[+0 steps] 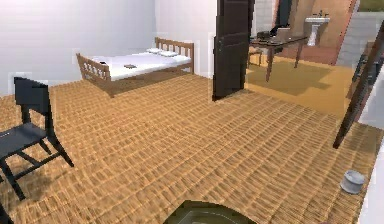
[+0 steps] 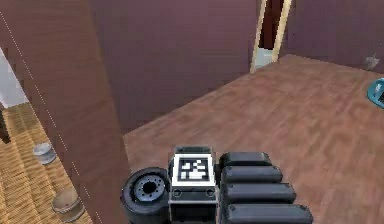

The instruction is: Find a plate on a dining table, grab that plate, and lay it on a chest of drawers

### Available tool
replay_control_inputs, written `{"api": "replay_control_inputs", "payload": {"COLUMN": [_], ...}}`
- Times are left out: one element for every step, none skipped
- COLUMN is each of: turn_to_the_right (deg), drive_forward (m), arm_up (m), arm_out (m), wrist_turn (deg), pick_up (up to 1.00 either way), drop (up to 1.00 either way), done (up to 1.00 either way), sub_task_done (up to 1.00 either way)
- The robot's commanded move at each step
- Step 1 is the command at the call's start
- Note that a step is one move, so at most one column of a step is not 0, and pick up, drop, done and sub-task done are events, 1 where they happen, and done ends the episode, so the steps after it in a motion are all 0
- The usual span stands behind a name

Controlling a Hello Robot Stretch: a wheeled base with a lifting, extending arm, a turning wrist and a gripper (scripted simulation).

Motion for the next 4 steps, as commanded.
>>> {"api": "replay_control_inputs", "payload": {"turn_to_the_right": [0.0,0.0,42.0,3.0], "drive_forward": [1.0,0.25,0.0,0.0], "arm_up": [0.0,0.0,0.0,0.0], "arm_out": [0.0,0.0,0.0,0.0], "wrist_turn": [0.0,0.0,0.0,0.0], "pick_up": [0.0,0.0,0.0,0.0], "drop": [0.0,0.0,0.0,0.0], "done": [0.0,0.0,0.0,0.0], "sub_task_done": [0.0,0.0,0.0,0.0]}}
